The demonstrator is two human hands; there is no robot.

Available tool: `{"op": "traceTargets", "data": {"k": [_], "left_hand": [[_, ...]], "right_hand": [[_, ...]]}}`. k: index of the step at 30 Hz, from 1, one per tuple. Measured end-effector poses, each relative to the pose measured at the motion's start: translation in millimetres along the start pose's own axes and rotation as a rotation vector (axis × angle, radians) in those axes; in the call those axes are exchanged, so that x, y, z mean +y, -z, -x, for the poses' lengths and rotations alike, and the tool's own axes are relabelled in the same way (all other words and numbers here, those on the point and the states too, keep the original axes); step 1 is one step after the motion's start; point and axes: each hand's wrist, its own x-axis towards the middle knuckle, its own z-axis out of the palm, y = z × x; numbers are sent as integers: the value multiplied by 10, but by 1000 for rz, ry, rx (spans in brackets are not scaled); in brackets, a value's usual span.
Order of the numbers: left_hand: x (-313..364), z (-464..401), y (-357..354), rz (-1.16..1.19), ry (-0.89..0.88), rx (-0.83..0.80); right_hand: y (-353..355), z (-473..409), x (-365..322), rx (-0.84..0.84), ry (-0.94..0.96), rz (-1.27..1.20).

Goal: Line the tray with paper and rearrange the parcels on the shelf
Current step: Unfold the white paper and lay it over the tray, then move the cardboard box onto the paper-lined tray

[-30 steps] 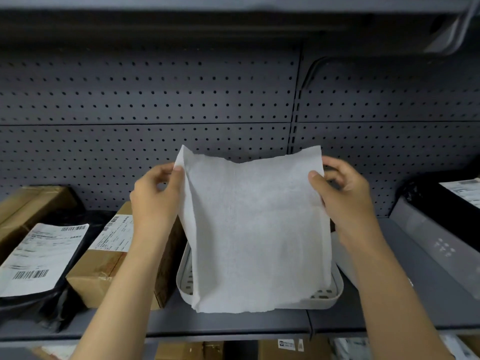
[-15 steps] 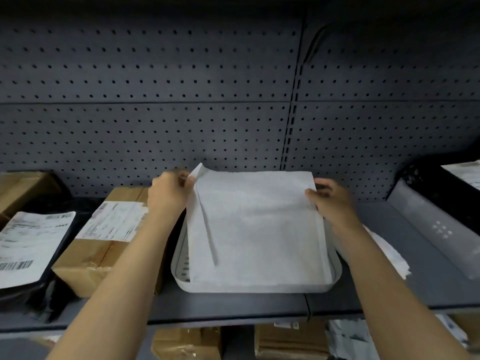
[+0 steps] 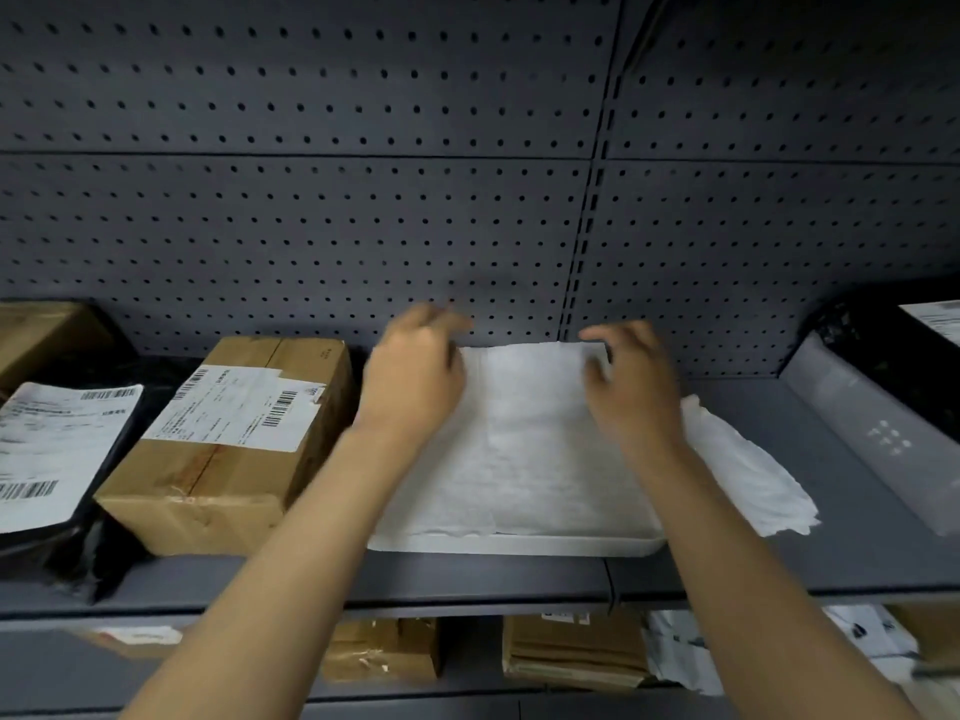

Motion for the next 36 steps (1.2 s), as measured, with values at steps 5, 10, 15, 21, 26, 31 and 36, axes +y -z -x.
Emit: {"op": "traceTargets", "data": {"k": [5, 10, 15, 21, 26, 31, 36], "left_hand": [[231, 262, -412, -175, 137, -564], [-88, 458, -548, -407, 241, -719], [-256, 582, -549, -330, 170, -721], [-203, 567, -513, -329, 202, -738], [0, 447, -242, -111, 192, -487], [50, 336, 263, 209, 246, -108], [-186, 430, 929, 340, 332, 127]], "right_hand": [[-353, 316, -407, -339, 278, 71], [-460, 377, -73, -745, 101, 345], [-338, 417, 127, -816, 23, 376], [-292, 454, 117, -792, -11, 341], [-148, 301, -128, -658, -14, 256], [-64, 170, -837, -416, 47, -179], [-222, 175, -1538, -468, 3, -556]]}}
